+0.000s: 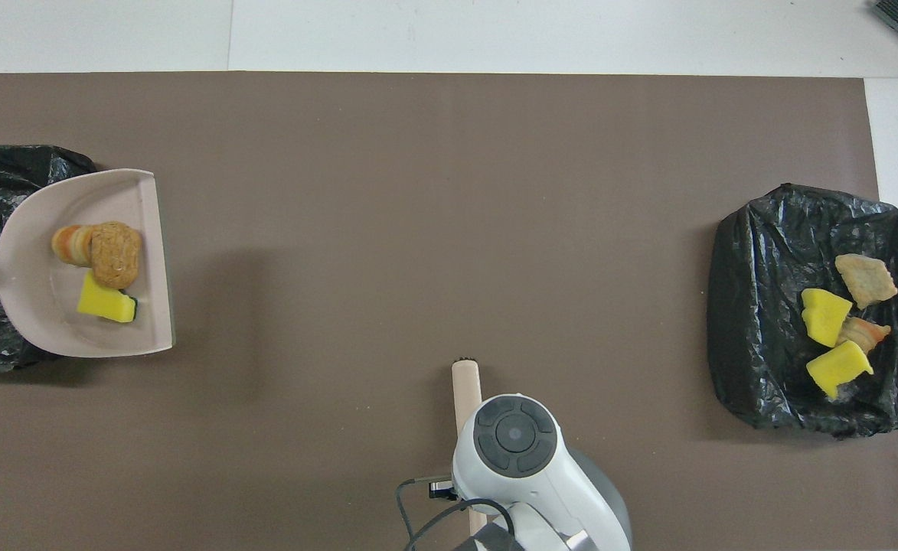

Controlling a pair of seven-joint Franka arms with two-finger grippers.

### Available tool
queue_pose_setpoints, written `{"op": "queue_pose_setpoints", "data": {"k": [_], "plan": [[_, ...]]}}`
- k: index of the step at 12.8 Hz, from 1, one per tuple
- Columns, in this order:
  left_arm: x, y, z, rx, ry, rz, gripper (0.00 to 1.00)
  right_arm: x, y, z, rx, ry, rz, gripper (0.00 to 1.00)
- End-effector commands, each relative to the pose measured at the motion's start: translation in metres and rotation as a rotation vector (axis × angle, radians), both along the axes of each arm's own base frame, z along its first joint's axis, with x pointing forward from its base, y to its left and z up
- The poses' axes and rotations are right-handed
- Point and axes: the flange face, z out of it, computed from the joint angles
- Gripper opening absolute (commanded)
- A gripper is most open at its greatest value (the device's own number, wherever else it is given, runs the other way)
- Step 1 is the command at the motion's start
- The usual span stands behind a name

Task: Sweep and dump trash in bin
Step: 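Carry the dustpan to the nearer black bag and tip it with the left gripper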

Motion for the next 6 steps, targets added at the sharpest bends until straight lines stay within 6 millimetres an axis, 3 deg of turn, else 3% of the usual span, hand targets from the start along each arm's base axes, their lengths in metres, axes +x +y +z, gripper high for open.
{"op": "queue_pose_setpoints", "data": {"k": [1,3,6], "plan": [[0.024,0.047,0.000,0.036,0.020,-0.033,0.00,0.000,-0.002,0.001,0.026,-0.003,-0.048,0.00],[0.034,0.074,0.008,0.084,0.017,-0.038,0.00,-0.001,-0.003,-0.006,0.062,-0.013,-0.063,0.00],[0.055,0.099,0.008,0.158,0.020,-0.047,0.00,-0.004,-0.006,-0.010,0.066,0.002,-0.013,0.00]]}}
